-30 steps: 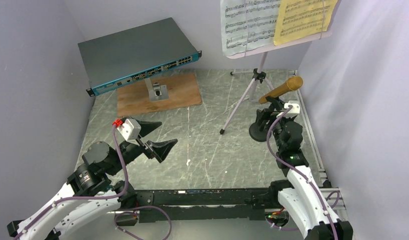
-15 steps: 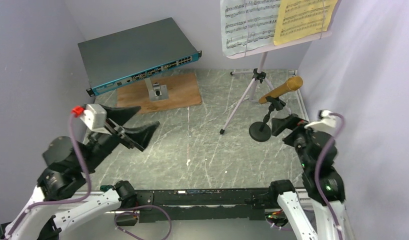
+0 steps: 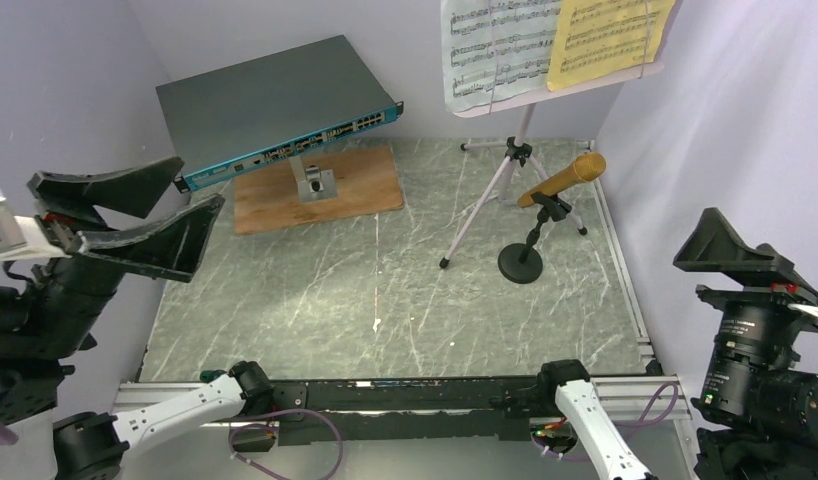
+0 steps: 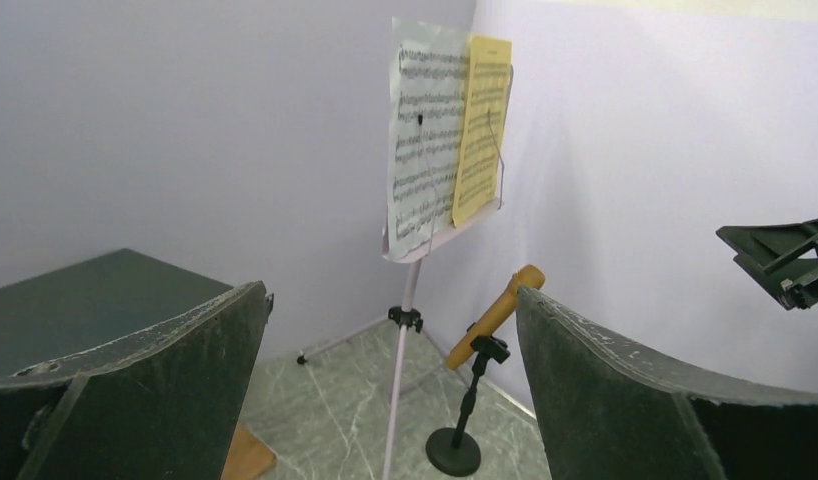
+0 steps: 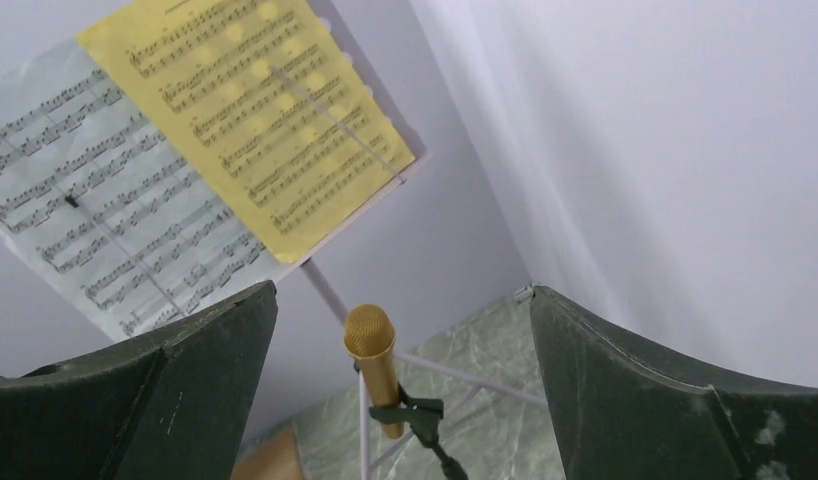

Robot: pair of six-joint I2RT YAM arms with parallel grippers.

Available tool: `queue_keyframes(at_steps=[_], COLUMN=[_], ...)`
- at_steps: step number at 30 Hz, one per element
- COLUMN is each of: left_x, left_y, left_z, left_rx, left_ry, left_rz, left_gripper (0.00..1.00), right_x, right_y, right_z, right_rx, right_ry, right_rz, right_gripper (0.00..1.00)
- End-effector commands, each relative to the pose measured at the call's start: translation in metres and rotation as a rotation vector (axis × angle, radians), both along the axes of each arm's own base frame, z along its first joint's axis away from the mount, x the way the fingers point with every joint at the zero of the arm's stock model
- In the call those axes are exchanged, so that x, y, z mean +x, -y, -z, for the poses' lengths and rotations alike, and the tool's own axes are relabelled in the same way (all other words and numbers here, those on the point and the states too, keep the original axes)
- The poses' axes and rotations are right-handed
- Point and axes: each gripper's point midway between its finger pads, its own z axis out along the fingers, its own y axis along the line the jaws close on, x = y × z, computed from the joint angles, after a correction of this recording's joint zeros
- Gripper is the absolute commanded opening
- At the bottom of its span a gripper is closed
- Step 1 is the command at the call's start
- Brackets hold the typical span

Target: Set up the instrument practice props

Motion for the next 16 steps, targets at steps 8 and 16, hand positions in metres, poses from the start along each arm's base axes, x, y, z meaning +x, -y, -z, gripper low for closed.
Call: queue_keyframes(at_steps=[8, 16], left_x=[0.004, 0.014], left_y=[-0.014, -0.003], left_z=[-0.005, -0.002], left_rx=[-0.009, -0.013], left_ry=[0.014, 0.002], left_rz=[-0.069, -0.075], left_gripper=[1.00, 0.99], right_x=[-0.003, 0.001], right_y=[0.010, -0.003], right_z=[-0.022, -0.015], right_rx=[0.012, -0.048], right_ry=[0.028, -0.011], right_rz=[0.062, -0.012], right_gripper=[1.00, 1.00])
